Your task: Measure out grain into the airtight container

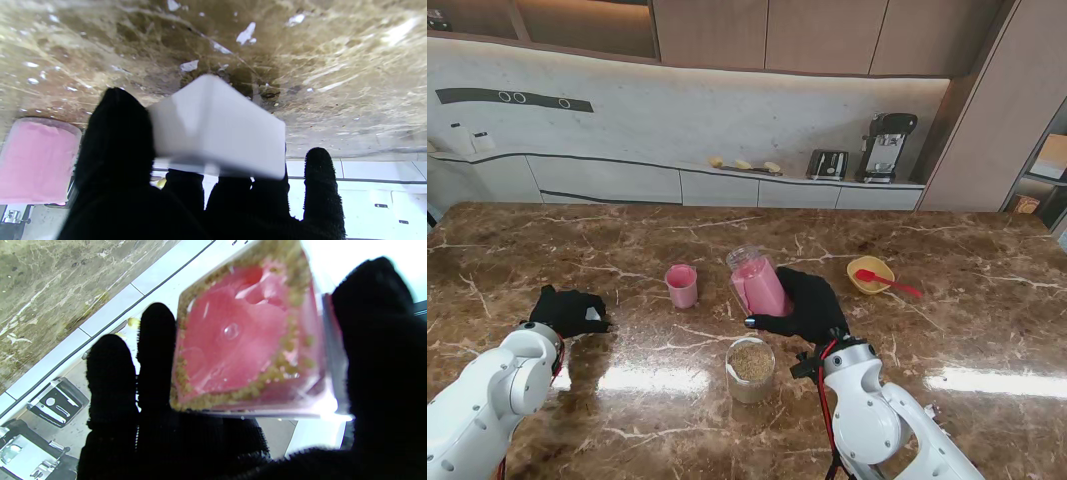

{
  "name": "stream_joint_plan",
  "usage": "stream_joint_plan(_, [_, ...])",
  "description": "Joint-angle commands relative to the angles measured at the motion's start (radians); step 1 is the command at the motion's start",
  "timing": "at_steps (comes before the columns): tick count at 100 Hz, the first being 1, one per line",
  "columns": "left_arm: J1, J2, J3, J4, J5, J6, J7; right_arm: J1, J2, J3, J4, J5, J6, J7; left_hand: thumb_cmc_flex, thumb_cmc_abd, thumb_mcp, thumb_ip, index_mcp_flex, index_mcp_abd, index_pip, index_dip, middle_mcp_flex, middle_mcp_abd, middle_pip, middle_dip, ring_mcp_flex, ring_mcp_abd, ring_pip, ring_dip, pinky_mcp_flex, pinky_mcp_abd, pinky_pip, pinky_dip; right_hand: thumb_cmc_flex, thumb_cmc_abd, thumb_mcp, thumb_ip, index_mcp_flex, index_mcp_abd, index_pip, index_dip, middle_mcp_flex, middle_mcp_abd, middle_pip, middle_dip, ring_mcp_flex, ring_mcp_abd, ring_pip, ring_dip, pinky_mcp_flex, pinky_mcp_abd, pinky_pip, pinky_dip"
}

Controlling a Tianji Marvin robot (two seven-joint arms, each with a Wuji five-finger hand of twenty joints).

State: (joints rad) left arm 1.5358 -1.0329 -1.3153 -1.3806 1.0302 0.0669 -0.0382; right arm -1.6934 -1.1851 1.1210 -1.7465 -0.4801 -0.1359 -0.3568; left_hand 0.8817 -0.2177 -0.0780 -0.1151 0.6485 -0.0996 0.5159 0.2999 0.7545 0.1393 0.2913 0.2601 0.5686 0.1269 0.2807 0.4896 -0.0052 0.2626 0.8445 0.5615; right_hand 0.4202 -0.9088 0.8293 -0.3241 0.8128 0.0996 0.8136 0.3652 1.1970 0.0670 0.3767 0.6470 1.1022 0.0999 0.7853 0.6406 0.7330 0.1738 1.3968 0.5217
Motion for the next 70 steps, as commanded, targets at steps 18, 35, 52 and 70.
stream_joint_plan(18, [0.006, -0.003, 0.019, 0.020, 0.000, 0.016, -0.029, -0.006, -0.003, -0.002, 0.008, 0.006, 0.000, 0.009, 0.113, 0.197, 0.043, 0.037, -0.059, -0.018, -0.050, -0.008, -0.141, -0.240, -0.036, -0.023, -0.110, -0.047, -0.060, -0.028, -0.072, -0.018, -0.106, -0.025, 0.203, 0.193, 0.297, 0.045, 0.126, -0.346, 0.149, 0.046, 0.078, -0.136, 0.091, 0.032, 0.047, -0.091, 0.014, -0.002, 0.010, -0.029, 0.027, 0.017])
stream_joint_plan(35, [0.007, -0.002, 0.029, 0.031, -0.008, 0.028, -0.038, -0.005, -0.003, 0.000, 0.008, 0.008, -0.002, 0.013, 0.063, 0.227, 0.048, 0.053, -0.131, -0.019, -0.101, -0.022, -0.245, -0.259, -0.053, -0.033, -0.173, -0.072, -0.101, -0.050, -0.075, -0.028, -0.155, -0.032, 0.203, 0.194, 0.296, 0.045, 0.125, -0.344, 0.149, 0.046, 0.077, -0.135, 0.090, 0.032, 0.047, -0.092, 0.013, -0.002, 0.010, -0.029, 0.027, 0.016])
stream_joint_plan(52, [0.008, 0.003, 0.034, 0.032, -0.007, 0.033, -0.078, -0.003, -0.003, 0.000, 0.009, 0.009, -0.005, 0.014, -0.020, 0.229, 0.066, 0.075, -0.203, 0.001, -0.163, -0.047, -0.349, -0.259, -0.072, -0.047, -0.249, -0.085, -0.130, -0.070, -0.076, -0.043, -0.262, -0.050, 0.203, 0.193, 0.297, 0.045, 0.126, -0.347, 0.148, 0.045, 0.078, -0.135, 0.091, 0.032, 0.046, -0.092, 0.013, -0.003, 0.009, -0.030, 0.026, 0.015])
stream_joint_plan(70, [0.011, 0.004, 0.031, 0.031, -0.009, 0.030, -0.084, -0.002, -0.002, 0.000, 0.010, 0.006, -0.005, 0.015, -0.099, 0.208, 0.081, 0.090, -0.280, -0.002, -0.216, -0.066, -0.436, -0.269, -0.093, -0.062, -0.321, -0.101, -0.156, -0.085, -0.080, -0.058, -0.369, -0.047, 0.202, 0.193, 0.297, 0.045, 0.127, -0.346, 0.149, 0.045, 0.077, -0.136, 0.090, 0.032, 0.046, -0.092, 0.012, -0.003, 0.009, -0.030, 0.025, 0.015])
